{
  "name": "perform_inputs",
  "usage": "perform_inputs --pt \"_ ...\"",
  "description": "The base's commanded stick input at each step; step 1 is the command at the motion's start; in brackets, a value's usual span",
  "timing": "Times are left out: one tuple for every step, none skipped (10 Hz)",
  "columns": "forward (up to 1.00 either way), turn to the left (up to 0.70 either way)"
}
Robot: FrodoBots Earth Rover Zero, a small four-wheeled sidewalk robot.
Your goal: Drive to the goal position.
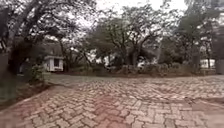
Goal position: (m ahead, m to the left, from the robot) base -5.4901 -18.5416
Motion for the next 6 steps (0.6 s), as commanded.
perform_inputs --pt "0.7 -0.35" --pt "0.7 -0.35" --pt "0.7 -0.35" --pt "0.7 -0.35" --pt "0.7 -0.35" --pt "0.7 -0.35"
